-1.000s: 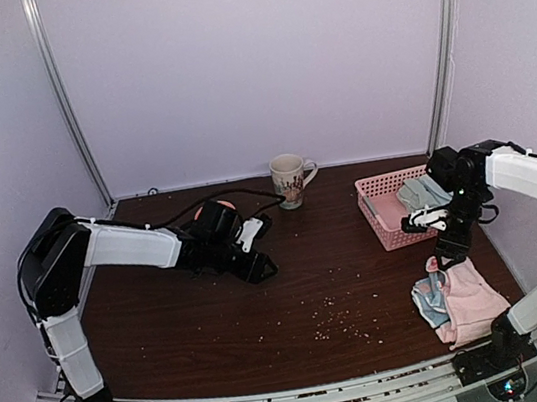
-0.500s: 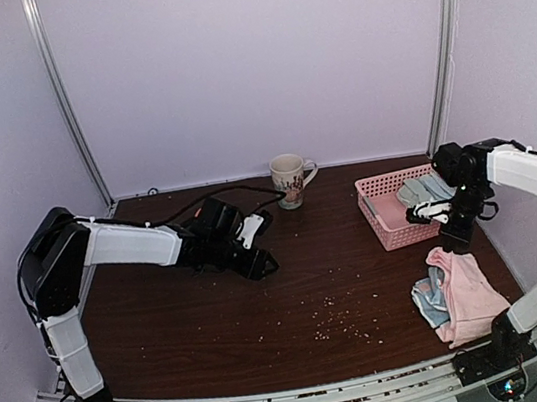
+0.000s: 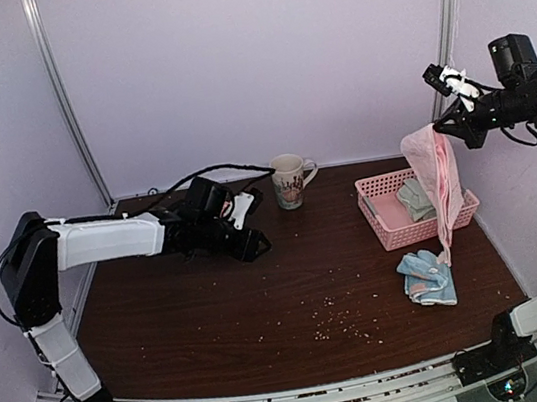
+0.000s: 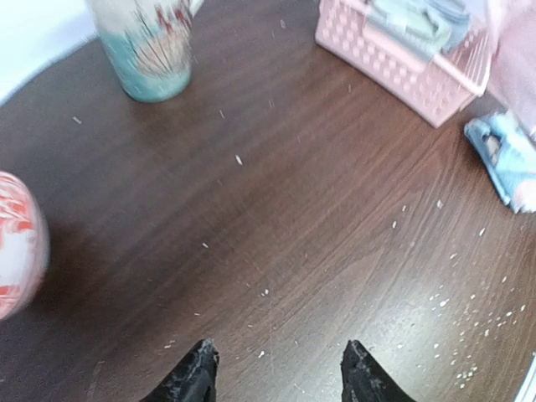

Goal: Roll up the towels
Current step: Pick up the towel from the towel pile, then place the towel at the center of the board.

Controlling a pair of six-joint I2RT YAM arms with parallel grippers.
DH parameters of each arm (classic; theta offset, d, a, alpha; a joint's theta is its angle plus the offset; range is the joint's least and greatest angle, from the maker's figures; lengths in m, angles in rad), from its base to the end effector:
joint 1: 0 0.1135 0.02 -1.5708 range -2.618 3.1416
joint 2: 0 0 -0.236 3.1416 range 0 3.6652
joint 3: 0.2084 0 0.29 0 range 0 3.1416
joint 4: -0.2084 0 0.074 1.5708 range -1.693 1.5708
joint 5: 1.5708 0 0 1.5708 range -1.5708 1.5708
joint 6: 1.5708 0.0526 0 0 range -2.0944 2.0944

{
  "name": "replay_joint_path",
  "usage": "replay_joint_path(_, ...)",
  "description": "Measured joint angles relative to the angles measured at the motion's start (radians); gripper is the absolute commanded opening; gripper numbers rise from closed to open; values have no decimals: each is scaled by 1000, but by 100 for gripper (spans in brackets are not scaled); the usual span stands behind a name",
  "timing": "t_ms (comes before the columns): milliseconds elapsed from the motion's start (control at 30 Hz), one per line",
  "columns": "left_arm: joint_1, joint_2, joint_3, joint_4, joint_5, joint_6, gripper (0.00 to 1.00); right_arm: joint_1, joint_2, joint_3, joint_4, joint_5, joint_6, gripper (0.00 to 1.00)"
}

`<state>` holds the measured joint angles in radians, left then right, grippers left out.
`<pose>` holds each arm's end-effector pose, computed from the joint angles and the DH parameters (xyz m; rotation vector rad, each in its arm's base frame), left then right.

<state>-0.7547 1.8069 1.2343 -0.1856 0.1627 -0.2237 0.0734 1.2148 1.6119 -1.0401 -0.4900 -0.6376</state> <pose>0.3129 -0.3060 0.1531 0.7155 2.3083 -0.6621 0.2700 0.0447 0.4276 -0.9861 1.8945 0.2138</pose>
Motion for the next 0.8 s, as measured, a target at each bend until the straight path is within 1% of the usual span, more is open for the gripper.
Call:
replay_joint_path(100, 0, -92, -10, -13, -43, -16, 52, 104, 74, 84, -10, -90, 9, 0)
replay_joint_path(167, 0, -165, -41, -13, -78, -32, 52, 192, 146, 164, -16, -162, 14, 0)
replay_joint_path(300, 1, -261, -116, -14, -151, -82, 53, 346, 266, 318, 12, -286, 58, 0)
replay_joint_path(400, 2, -319, -182, -27, -209, -126, 54, 463, 365, 473, 20, -323, 88, 0)
replay_joint_path(467, 3, -368, -217, -50, -255, -149, 55, 510, 420, 551, 51, -356, 111, 0)
replay_joint_path(500, 4, -392, -227, -59, -274, -154, 55, 520, 433, 562, 71, -365, 123, 0)
replay_joint_path(533, 6, -419, -234, -69, -298, -159, 55, 523, 437, 552, 105, -368, 142, 0)
replay_joint_path(567, 8, -453, -237, -79, -326, -163, 55, 521, 430, 509, 160, -363, 164, 0)
replay_joint_path(633, 13, -503, -237, -81, -370, -164, 56, 509, 407, 364, 274, -333, 207, 0)
replay_joint_path(700, 16, -553, -235, -88, -418, -164, 56, 503, 388, 185, 366, -286, 239, 0)
replay_joint_path(733, 16, -567, -233, -94, -435, -164, 55, 502, 393, 96, 401, -252, 254, 2)
replay_joint_path(800, 19, -583, -226, -115, -464, -166, 54, 498, 428, -66, 442, -183, 279, 11)
